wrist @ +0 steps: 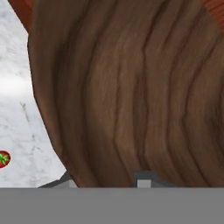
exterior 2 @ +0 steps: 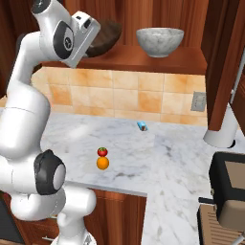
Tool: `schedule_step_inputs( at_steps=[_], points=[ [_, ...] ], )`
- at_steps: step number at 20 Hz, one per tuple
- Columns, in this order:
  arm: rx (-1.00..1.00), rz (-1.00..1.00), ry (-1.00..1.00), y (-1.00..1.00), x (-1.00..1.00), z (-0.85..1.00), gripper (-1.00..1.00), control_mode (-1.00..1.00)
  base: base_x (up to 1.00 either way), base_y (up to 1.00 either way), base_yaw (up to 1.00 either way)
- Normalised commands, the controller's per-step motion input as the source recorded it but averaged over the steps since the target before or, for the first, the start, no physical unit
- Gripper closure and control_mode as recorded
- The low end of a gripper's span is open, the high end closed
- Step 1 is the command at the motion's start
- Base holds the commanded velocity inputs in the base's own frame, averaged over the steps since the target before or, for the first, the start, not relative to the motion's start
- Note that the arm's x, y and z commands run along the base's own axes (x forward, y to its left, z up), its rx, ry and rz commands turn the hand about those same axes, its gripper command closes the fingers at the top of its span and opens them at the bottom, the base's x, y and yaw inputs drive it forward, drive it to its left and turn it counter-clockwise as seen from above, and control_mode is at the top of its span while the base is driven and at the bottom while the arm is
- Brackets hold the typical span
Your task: Pick both bowls and place them on the counter. Then place the tomato in one bowl and place the orange in the other bowl.
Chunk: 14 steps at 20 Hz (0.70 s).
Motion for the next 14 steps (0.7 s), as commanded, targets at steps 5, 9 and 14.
schedule_step_inputs(
  at_steps=[5,9,14],
  points=[
    [0.04,-0.14,-0.03,-0.27,-1.0,-0.39,1.0,-1.0,0.0,0.0,0.0],
    [0.06,-0.12,0.05,-0.18,-1.0,-0.59,1.0,-1.0,0.0,0.0,0.0],
    [0.07,-0.12,0.08,-0.11,-1.0,-0.59,1.0,-1.0,0.0,0.0,0.0]
  ],
)
